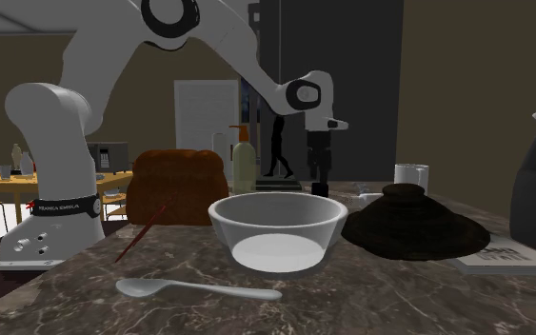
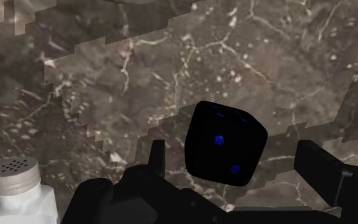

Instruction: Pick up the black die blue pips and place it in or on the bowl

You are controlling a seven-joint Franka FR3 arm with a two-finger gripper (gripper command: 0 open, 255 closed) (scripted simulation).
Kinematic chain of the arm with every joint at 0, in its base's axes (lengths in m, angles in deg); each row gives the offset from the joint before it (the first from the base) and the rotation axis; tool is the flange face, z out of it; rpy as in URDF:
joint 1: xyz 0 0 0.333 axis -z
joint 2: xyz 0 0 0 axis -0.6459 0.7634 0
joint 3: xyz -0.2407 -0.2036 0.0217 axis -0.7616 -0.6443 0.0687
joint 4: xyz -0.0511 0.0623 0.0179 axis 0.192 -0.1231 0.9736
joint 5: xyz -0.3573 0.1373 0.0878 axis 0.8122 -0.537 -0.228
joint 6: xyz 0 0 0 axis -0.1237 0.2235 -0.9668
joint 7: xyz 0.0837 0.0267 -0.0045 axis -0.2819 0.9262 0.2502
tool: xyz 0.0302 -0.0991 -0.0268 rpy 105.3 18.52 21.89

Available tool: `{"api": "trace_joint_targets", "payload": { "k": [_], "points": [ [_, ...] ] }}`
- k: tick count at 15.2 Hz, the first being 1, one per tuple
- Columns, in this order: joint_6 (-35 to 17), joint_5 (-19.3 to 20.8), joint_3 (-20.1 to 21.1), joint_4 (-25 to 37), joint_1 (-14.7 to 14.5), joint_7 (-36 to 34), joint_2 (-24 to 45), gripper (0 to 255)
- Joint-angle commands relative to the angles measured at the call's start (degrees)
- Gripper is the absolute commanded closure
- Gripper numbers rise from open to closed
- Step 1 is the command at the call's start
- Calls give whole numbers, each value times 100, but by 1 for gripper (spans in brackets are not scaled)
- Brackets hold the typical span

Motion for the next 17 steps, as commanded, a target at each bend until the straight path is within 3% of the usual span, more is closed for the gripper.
{"api": "trace_joint_targets", "payload": {
  "k": [1,5,13,14,17],
  "points": [
    [-91,18,-10,20,-15,-20,110,0],
    [-342,51,-33,-28,-27,-40,313,0],
    [-342,51,-33,-29,-27,-40,313,0],
    [-342,51,-33,-29,-27,-40,313,255],
    [-342,51,-33,-27,-26,-39,314,255]
  ]
}}
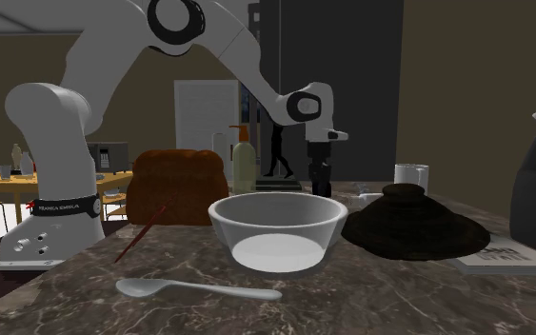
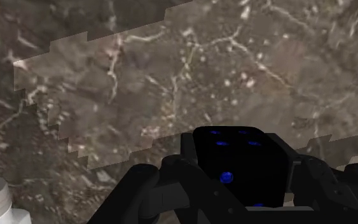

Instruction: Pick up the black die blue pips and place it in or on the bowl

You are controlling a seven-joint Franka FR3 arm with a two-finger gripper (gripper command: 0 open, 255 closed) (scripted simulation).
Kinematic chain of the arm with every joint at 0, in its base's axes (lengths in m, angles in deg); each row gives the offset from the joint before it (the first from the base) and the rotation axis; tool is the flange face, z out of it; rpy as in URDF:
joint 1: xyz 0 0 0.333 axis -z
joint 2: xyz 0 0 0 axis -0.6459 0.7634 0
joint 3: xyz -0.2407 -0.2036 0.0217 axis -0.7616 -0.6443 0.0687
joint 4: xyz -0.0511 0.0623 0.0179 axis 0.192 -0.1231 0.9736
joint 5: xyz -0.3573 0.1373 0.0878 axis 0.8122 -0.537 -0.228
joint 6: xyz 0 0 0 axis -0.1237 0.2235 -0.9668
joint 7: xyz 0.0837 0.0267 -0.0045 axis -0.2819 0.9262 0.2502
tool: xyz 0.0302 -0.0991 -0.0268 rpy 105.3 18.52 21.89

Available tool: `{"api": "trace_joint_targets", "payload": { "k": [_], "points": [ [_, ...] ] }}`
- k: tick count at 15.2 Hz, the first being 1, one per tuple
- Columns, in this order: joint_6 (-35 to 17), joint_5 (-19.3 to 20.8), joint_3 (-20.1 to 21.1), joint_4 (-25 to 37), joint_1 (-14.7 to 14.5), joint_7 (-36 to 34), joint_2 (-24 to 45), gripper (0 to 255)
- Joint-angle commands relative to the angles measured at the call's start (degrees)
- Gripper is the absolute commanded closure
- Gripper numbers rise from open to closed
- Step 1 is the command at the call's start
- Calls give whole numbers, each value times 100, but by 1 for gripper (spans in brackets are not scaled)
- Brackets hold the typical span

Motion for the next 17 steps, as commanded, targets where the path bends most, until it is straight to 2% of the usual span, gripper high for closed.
{"api": "trace_joint_targets", "payload": {
  "k": [1,6,17],
  "points": [
    [1,0,-1,-2,1,1,4,255],
    [1,0,0,-3,0,-1,2,255],
    [627,-78,46,174,27,53,-449,255]
  ]
}}
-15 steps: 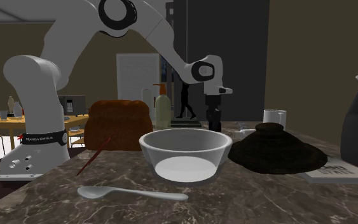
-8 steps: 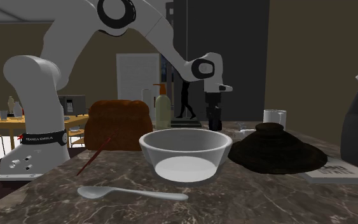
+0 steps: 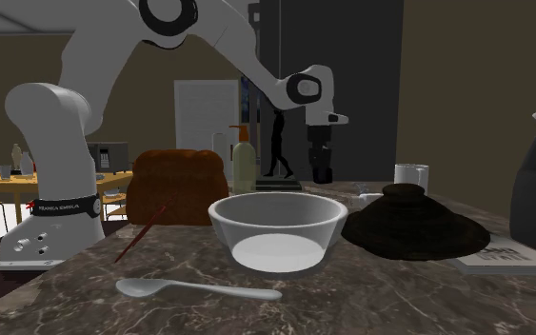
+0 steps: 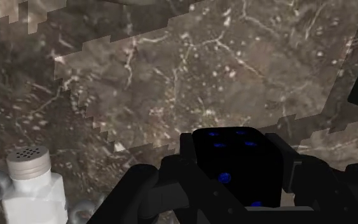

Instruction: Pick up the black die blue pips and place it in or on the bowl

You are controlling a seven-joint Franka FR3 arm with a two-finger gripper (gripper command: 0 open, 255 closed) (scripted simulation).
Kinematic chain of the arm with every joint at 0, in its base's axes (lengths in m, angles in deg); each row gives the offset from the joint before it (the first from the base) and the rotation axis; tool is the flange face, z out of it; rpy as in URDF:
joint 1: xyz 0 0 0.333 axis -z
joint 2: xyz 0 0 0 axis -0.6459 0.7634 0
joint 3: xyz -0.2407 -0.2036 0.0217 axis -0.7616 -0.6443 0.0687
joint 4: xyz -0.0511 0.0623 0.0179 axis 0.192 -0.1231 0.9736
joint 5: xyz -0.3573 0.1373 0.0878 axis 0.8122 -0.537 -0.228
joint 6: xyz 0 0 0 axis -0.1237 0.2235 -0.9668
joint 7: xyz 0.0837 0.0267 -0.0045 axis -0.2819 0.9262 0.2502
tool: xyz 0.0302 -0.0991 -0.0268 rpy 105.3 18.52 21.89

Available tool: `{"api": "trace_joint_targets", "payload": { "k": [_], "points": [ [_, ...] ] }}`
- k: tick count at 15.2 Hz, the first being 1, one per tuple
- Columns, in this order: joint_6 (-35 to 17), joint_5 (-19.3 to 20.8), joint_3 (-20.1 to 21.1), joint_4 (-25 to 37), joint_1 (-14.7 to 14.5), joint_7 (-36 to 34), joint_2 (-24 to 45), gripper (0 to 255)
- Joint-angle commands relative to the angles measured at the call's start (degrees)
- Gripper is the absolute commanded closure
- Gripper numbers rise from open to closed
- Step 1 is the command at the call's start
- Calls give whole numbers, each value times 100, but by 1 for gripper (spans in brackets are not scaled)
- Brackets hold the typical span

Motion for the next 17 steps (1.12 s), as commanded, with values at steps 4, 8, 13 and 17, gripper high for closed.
{"api": "trace_joint_targets", "payload": {
  "k": [4,8,13,17],
  "points": [
    [314,-32,18,140,8,23,-174,255],
    [564,-55,30,269,12,39,-296,255],
    [887,-81,43,465,16,59,-426,255],
    [1155,-98,51,649,16,73,-510,255]
  ]
}}
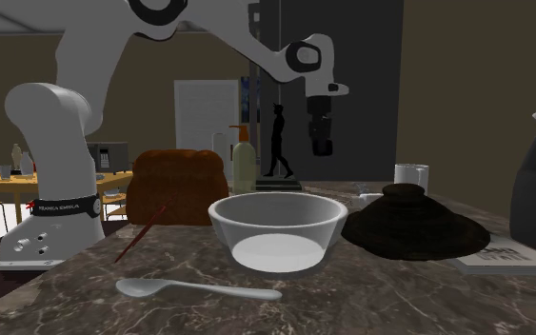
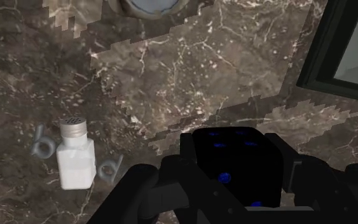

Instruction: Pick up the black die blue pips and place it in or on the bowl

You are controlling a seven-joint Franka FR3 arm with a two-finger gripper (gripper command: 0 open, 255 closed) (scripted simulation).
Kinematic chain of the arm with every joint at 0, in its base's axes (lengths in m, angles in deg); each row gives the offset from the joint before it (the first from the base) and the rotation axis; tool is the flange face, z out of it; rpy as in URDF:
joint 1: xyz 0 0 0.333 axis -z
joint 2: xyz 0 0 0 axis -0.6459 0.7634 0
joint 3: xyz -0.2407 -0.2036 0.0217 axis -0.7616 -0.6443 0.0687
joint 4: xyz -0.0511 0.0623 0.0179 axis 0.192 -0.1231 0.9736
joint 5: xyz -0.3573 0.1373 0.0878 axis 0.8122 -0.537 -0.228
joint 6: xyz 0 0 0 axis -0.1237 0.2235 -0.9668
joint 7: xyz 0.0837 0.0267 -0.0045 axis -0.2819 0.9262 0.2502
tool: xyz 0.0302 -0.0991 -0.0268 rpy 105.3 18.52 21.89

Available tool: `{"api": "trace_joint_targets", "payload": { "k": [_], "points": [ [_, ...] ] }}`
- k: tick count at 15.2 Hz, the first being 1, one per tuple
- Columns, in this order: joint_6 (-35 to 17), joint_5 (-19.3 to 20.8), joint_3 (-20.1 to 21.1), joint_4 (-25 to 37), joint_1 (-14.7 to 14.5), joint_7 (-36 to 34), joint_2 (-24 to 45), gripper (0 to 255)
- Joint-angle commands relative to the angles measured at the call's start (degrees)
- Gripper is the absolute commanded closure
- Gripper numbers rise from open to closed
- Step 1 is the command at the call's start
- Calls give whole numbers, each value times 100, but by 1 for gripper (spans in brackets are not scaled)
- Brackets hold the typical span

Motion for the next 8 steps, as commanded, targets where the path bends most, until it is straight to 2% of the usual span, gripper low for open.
{"api": "trace_joint_targets", "payload": {
  "k": [1,2,3,4,5,8],
  "points": [
    [156,-7,0,153,5,19,-2,255],
    [162,-7,0,157,5,19,-5,255],
    [71,-36,-18,-99,90,115,-173,255],
    [94,-20,-6,7,40,54,-89,0],
    [94,-20,-6,7,39,54,-89,0],
    [635,27,-10,851,-67,-96,142,0]
  ]
}}
